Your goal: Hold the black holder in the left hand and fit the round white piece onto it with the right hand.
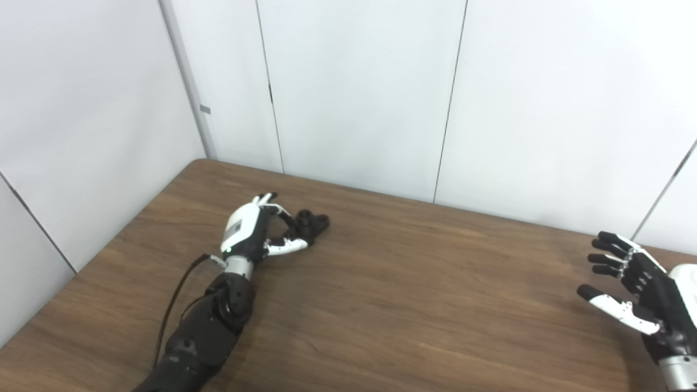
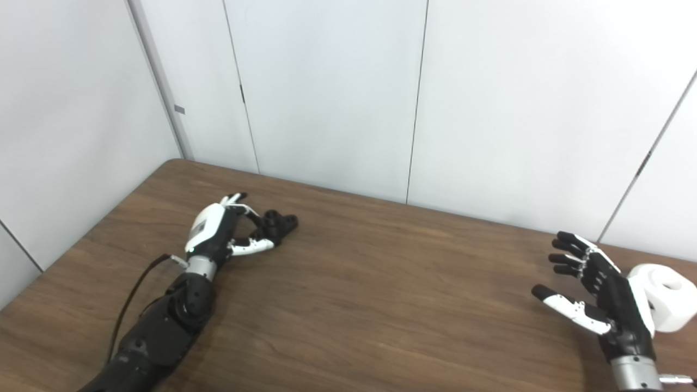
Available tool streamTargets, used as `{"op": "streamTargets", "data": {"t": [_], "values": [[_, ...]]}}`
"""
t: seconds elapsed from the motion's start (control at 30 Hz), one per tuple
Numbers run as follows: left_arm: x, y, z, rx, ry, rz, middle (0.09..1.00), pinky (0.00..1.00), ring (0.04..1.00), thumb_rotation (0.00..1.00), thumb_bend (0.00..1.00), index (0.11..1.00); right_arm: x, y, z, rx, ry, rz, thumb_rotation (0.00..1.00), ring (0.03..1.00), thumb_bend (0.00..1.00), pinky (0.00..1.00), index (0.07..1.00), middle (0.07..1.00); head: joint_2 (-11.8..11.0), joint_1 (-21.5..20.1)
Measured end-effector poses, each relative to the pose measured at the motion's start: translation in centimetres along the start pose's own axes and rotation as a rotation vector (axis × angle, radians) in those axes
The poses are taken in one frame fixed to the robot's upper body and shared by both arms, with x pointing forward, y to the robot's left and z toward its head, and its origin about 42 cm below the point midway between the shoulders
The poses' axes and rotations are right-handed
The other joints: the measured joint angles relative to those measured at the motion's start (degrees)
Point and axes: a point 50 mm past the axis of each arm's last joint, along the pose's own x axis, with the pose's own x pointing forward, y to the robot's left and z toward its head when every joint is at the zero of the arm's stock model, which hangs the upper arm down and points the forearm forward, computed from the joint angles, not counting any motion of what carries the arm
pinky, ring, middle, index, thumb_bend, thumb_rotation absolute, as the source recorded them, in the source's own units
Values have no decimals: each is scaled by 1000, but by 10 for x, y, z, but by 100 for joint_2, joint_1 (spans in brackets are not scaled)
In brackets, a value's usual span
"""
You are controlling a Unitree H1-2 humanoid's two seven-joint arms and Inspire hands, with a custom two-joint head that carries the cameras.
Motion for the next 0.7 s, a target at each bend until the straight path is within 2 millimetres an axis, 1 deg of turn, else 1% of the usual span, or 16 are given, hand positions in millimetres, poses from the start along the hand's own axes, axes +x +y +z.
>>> {"op": "streamTargets", "data": {"t": [0.1,0.2,0.3,0.47,0.7], "values": [[0,-4,5,1,-32,-29,942,1000,1000,60,525,484,-2,0,1,-8,-2,3,326,726,706,709,805,796,18,-44],[0,-9,10,2,-73,-62,950,1000,1000,58,525,484,-2,0,0,-8,-2,3,314,725,699,686,806,800,44,-140],[0,-14,16,4,-114,-95,949,1000,1000,61,525,484,-2,0,0,-8,-2,2,308,731,692,693,811,805,44,-219],[4,-29,31,-8,-201,-165,946,1000,1000,60,525,484,-2,0,0,-6,-2,1,286,733,683,696,812,808,53,-281],[5,-53,57,-31,-323,-271,968,1000,1000,62,525,483,-2,2,3,-7,-13,-1,306,726,688,689,809,812,70,-509]]}}
